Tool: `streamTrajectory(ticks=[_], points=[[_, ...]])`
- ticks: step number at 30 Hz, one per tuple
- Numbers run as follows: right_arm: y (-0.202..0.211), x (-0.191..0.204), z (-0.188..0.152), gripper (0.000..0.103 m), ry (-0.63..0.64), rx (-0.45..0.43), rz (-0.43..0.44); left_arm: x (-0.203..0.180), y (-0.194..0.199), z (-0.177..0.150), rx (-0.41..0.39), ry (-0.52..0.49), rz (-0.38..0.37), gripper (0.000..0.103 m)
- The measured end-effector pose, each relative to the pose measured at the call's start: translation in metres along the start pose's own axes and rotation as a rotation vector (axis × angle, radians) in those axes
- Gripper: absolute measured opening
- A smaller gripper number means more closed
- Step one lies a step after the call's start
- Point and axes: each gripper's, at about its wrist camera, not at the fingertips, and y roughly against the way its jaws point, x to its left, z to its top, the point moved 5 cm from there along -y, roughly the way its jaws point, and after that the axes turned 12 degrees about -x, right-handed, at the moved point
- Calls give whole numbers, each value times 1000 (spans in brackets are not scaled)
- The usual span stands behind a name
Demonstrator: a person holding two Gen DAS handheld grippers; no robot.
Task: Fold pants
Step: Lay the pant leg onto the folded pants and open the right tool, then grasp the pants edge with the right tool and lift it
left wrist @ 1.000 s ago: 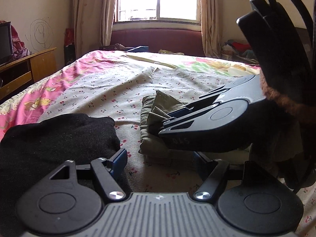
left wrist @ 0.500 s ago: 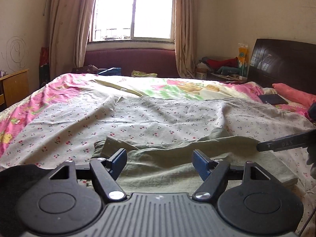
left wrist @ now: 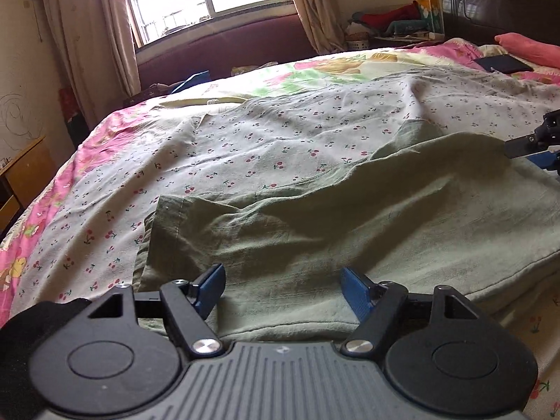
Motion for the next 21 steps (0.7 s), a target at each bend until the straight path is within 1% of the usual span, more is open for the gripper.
streamTrajectory(ticks=[1,3,4,5,6,8,9,10,11,12,13,14,15,16,18,21], points=[[-7,0,4,49,-9,-2,21,-2,3,6,-19,-3,8,85],[-20,-1,8,39,-35,10,52,-11,13,22,-70,-13,4,85],[-26,-2,7,33,-41,26,47,-20,18,33,-98,-20,-22,85],[-29,-2,6,33,-52,45,52,-31,22,41,-123,-25,-60,85],[-30,-2,5,33,-58,54,62,-51,27,50,-152,-31,-133,85],[-27,-4,6,34,-81,71,94,-89,32,56,-168,-54,-276,85],[-27,-6,8,34,-96,80,100,-112,33,57,-174,-81,-364,85],[-29,-9,10,32,-113,91,106,-140,34,56,-185,-127,-453,86],[-32,-12,12,30,-126,99,105,-163,32,53,-193,-181,-505,86],[-35,-13,15,21,-140,111,104,-180,28,49,-189,-227,-533,86],[-39,-15,17,13,-154,121,105,-197,22,44,-165,-272,-564,85],[-44,-16,21,13,-178,130,107,-214,11,36,-93,-296,-611,83],[-48,-17,23,12,-192,137,108,-221,3,31,-42,-286,-626,81],[-54,-19,27,11,-213,140,111,-223,-4,27,-23,-242,-623,82],[-65,-22,30,10,-230,146,108,-219,-7,26,-17,-187,-635,82],[-81,-32,35,6,-259,130,91,-215,-6,25,-23,-169,-639,82]])
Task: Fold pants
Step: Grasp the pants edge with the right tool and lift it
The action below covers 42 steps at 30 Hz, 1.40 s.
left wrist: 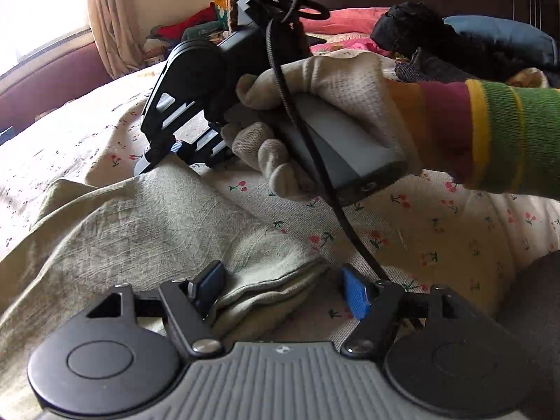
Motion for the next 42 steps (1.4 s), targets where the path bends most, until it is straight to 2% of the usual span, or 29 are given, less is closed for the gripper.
streamTrajectory(ticks=[4,6,9,12,14,16,20,22,24,26,27,29,31,34,38,42], points=[[-9,-1,15,2,1,-49,-23,1,6,-1,-24,15,3,82],[3,1,20,6,33,-89,-53,2,11,0,-31,24,1,82],[38,4,16,9,59,-104,-40,9,25,0,-38,60,16,82],[75,2,-9,14,82,-42,-31,21,43,-2,-50,120,54,82],[91,-2,-29,26,87,23,-33,25,52,-5,-47,139,79,82],[95,-3,-44,27,83,60,-18,27,58,-9,-39,150,100,82],[79,2,-49,27,39,100,66,18,56,-4,-58,118,79,82],[61,5,-48,26,6,116,105,15,49,0,-75,90,82,82],[44,6,-47,24,-20,109,115,17,38,3,-72,111,85,82],[29,10,-53,15,-62,100,141,24,33,4,-56,133,91,82],[24,14,-58,4,-47,104,128,27,34,3,-56,129,101,83],[24,17,-61,3,-37,84,116,35,40,2,-58,87,151,84],[33,11,-58,3,-96,54,142,43,42,0,-41,65,183,85],[52,-1,-53,3,-194,8,161,49,28,-5,39,105,147,85],[62,-12,-50,3,-200,-17,135,36,13,2,33,128,111,85],[62,-16,-41,2,-187,-10,109,22,9,9,14,104,86,85]])
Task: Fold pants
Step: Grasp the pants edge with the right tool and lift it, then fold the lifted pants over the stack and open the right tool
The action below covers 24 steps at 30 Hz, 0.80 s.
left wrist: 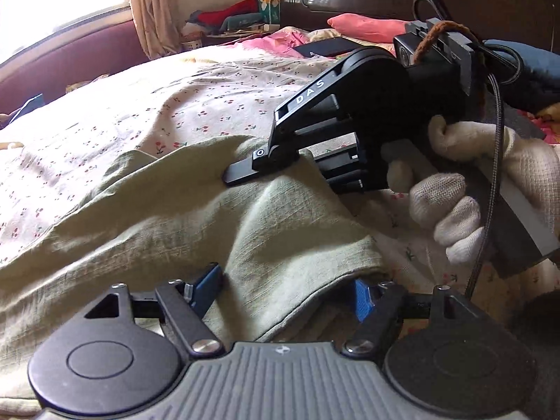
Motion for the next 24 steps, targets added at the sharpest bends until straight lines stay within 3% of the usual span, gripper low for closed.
streamTrajectory(ticks=[4,9,11,13,15,19,21,24], points=[[6,3,7,2,47,8,-49,7,18,5,-33,24,-18,85],[16,17,7,3,60,4,-84,66,58,7,-111,45,120,85],[17,42,8,3,100,0,-81,98,72,0,-131,83,218,85],[15,69,8,3,135,-1,-74,121,79,-11,-118,114,270,84],[7,103,7,3,193,-3,-67,133,84,-26,-80,151,251,84],[-27,170,-15,3,293,33,-39,135,100,-39,-115,192,238,84],[-47,192,-32,3,323,64,-27,141,111,-34,-175,187,256,85],[-78,221,-67,4,351,136,-19,163,107,-33,-159,160,314,85]])
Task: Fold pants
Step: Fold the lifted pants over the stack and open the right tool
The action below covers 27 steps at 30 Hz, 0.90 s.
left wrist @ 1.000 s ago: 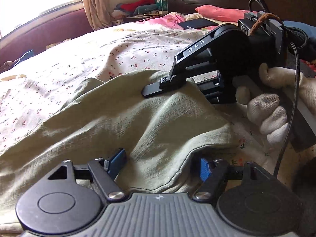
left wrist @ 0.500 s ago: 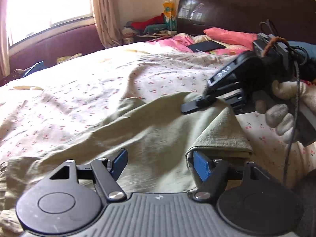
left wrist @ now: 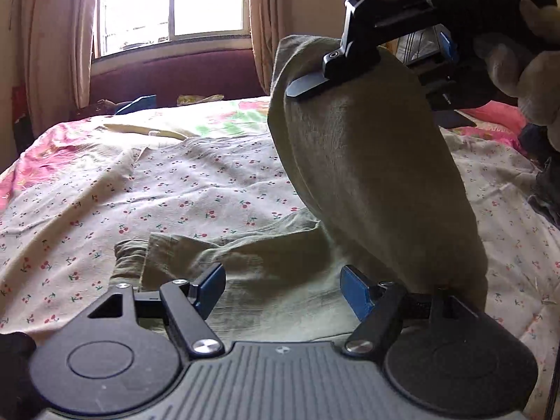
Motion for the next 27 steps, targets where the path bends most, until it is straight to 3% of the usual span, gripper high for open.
streamTrajectory(ticks=[3,7,13,19,23,27], points=[[-27,24,-21,8,53,42,-29,22,-12,-10,75,17,34,84],[-61,35,-50,10,129,100,-73,40,22,-22,52,119,-4,85],[-82,23,-73,11,102,200,-109,52,71,-19,-3,248,21,85],[-78,28,-75,32,-9,245,-47,69,108,-27,-16,495,-11,85],[-76,38,-76,35,97,243,-72,55,121,-31,-21,633,-56,87],[-83,48,-79,35,226,298,-110,40,103,-27,1,650,-50,87]])
